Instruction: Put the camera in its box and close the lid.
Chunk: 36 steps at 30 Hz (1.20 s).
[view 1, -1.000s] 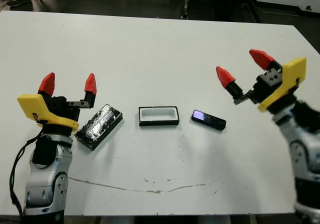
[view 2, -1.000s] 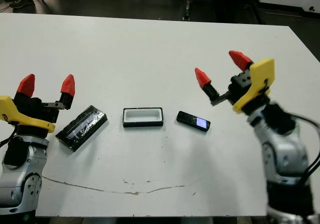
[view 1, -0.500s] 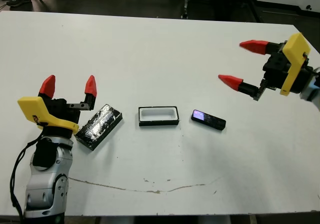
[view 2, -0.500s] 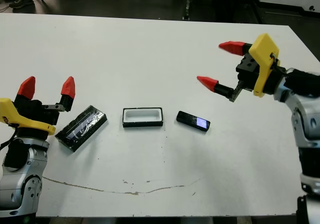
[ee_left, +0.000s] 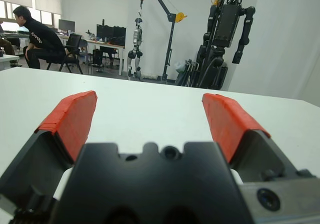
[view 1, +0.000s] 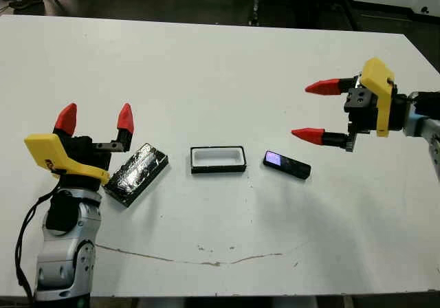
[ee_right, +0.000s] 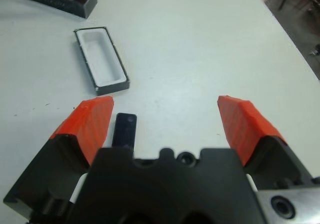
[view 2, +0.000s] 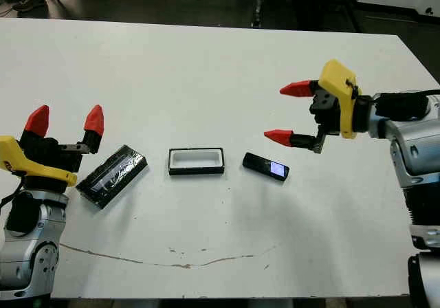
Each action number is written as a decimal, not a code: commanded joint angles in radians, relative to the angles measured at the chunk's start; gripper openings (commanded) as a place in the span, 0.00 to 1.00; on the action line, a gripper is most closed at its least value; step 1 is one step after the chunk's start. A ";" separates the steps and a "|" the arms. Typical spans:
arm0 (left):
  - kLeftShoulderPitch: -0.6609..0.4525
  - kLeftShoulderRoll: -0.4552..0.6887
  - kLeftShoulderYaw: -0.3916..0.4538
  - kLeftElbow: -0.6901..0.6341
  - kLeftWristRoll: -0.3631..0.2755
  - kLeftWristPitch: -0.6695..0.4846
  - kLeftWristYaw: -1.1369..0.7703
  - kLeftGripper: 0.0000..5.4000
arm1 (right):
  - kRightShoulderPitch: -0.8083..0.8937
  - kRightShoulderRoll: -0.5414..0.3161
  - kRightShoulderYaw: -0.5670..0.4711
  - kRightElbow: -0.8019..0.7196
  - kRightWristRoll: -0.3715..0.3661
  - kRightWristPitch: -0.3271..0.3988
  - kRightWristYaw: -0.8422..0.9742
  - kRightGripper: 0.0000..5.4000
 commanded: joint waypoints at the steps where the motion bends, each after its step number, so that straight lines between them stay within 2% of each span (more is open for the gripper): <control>1: 0.008 0.000 -0.003 -0.002 0.011 0.007 0.008 1.00 | 0.025 0.003 0.018 0.004 -0.018 -0.019 0.014 1.00; 20: 0.003 0.004 -0.002 -0.013 0.008 0.027 0.009 1.00 | 0.063 0.015 0.103 0.004 -0.087 0.046 0.012 1.00; 25: 0.006 0.003 -0.004 -0.015 0.011 0.025 0.011 1.00 | 0.073 0.021 0.122 0.032 -0.119 0.021 0.009 1.00; 36: 0.013 -0.002 0.000 -0.009 0.014 0.012 0.014 1.00 | 0.122 0.041 0.121 0.043 -0.136 -0.044 -0.003 1.00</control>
